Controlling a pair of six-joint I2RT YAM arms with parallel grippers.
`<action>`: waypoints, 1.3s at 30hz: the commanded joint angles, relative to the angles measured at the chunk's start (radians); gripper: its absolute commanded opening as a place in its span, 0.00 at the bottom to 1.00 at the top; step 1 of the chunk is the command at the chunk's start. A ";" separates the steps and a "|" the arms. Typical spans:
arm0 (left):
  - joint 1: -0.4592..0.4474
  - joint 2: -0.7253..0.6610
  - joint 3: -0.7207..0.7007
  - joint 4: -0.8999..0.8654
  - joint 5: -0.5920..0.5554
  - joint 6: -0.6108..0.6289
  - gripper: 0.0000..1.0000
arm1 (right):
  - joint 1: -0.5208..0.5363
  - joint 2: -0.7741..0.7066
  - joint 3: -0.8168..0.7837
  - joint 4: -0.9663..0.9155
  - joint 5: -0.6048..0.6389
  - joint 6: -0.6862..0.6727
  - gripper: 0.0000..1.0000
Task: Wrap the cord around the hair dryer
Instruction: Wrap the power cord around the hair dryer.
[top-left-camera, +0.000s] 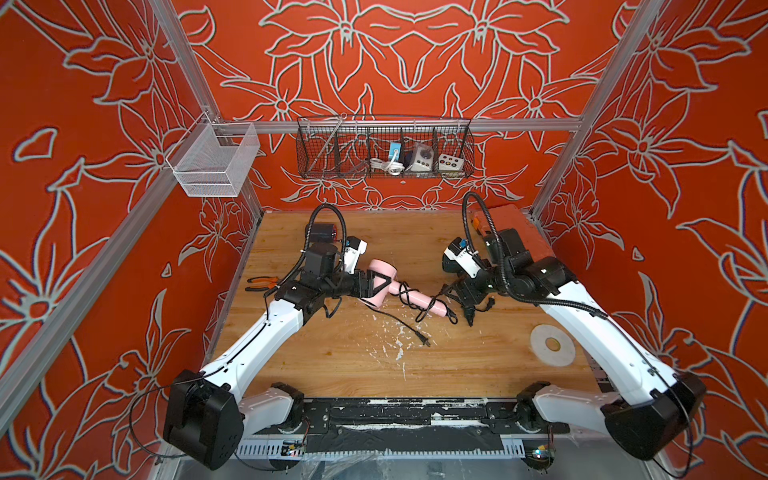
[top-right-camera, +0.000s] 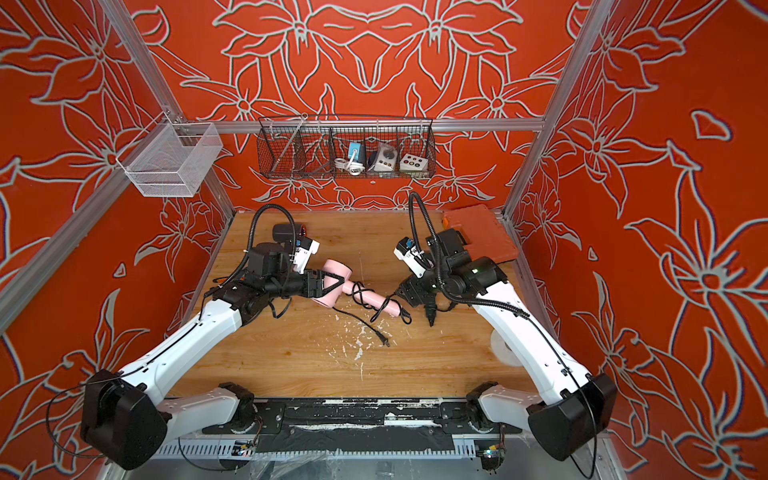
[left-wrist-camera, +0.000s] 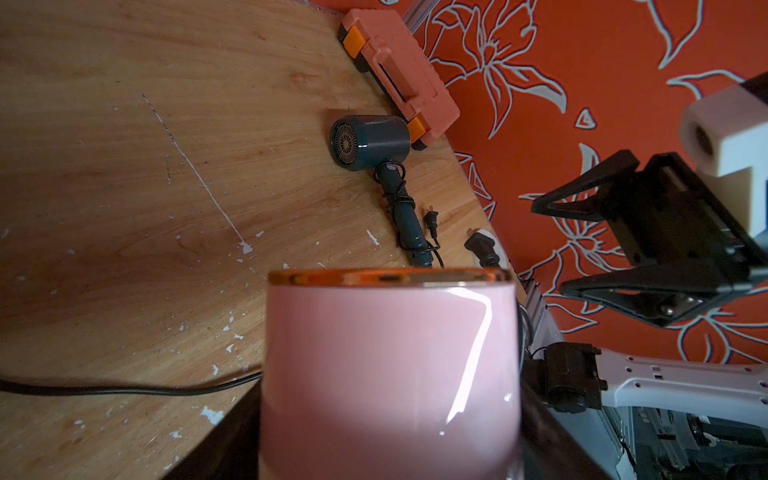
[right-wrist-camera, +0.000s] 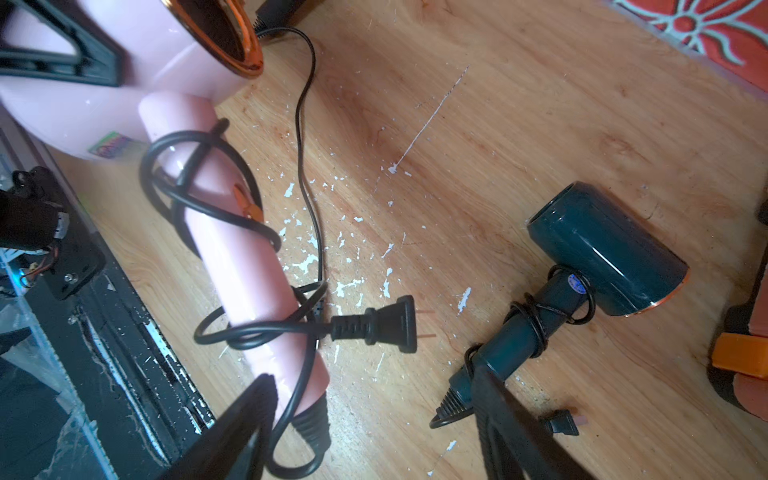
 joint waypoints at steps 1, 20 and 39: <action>0.007 -0.006 0.049 0.068 0.044 -0.015 0.00 | 0.040 -0.045 -0.006 -0.013 -0.046 0.031 0.78; 0.007 -0.017 0.057 0.065 0.044 -0.022 0.00 | 0.239 0.001 -0.183 0.227 0.025 0.056 0.81; 0.008 -0.034 0.057 0.089 0.068 -0.041 0.00 | 0.240 0.154 -0.154 0.289 -0.240 -0.016 0.77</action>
